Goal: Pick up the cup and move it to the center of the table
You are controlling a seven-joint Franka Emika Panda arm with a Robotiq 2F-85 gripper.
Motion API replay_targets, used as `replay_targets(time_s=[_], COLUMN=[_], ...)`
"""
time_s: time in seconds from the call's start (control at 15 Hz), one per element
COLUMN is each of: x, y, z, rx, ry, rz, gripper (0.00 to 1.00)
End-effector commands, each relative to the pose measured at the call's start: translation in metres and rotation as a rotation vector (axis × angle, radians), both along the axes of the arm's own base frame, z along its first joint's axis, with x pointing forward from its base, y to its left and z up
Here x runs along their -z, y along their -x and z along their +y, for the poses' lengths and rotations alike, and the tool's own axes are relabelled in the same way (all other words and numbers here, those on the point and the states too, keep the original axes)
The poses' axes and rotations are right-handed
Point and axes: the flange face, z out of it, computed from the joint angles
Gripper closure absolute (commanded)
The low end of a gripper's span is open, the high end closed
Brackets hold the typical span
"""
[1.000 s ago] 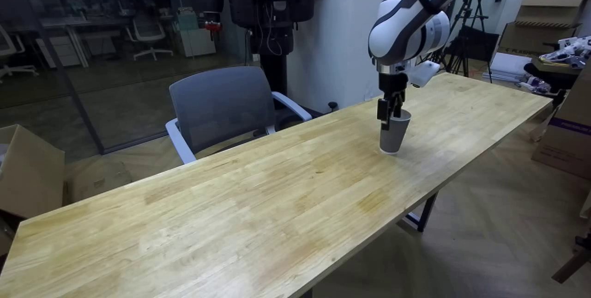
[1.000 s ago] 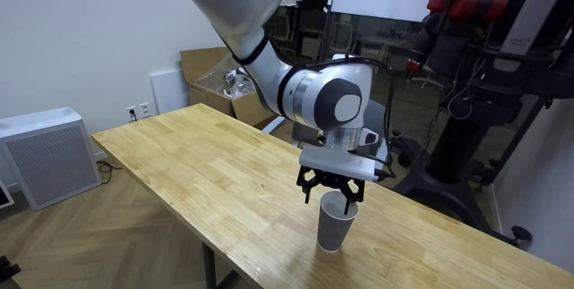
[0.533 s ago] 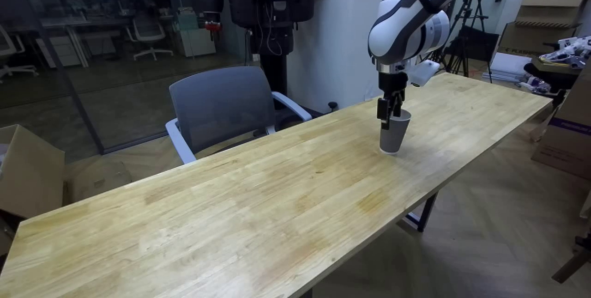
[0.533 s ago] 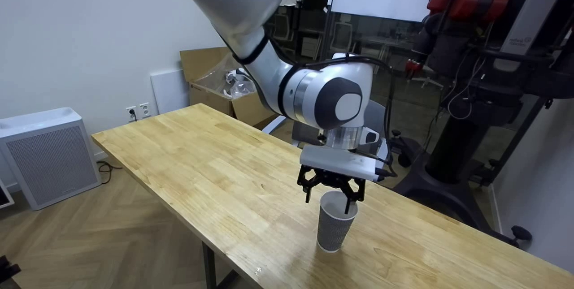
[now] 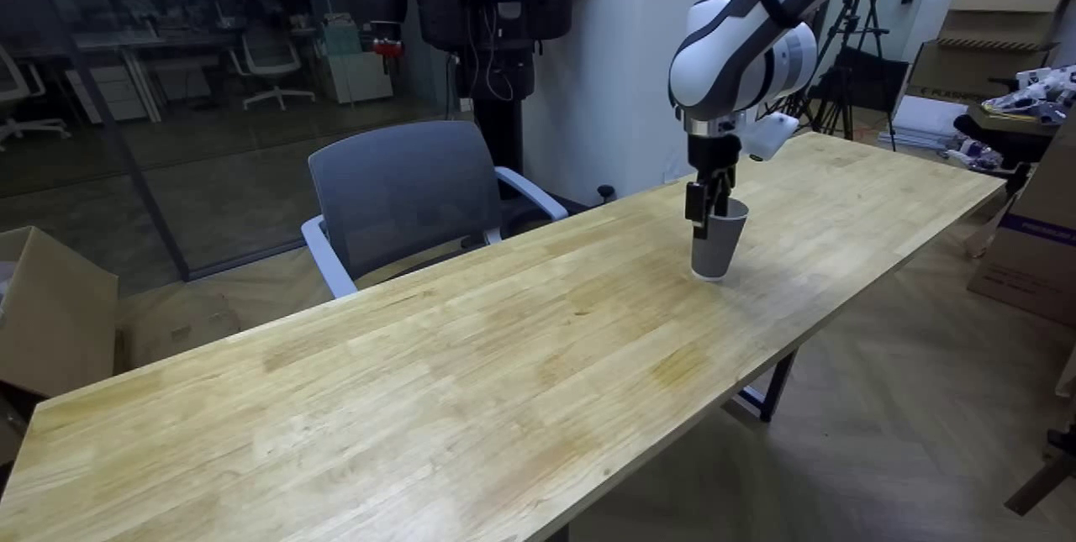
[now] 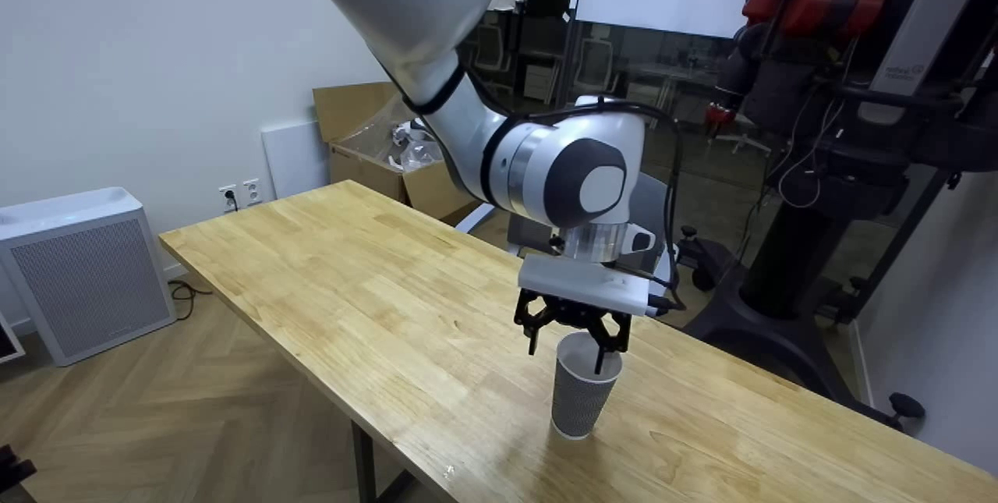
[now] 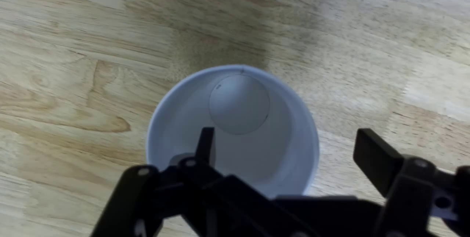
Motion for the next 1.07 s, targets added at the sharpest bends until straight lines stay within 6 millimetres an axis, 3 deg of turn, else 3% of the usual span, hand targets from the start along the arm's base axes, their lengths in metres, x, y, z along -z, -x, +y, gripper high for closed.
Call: replay_targets(time_s=[0.0,0.67,1.0], x=[-0.002,-0.007,-0.014], y=[-0.002,-0.003,-0.007], z=[-0.001,-0.001,0.004], rx=[0.001,0.01,-0.009], ry=[-0.001,0.018,0.067], rz=[-0.02,-0.027,0.001], gripper=[0.29,0.98,0.99])
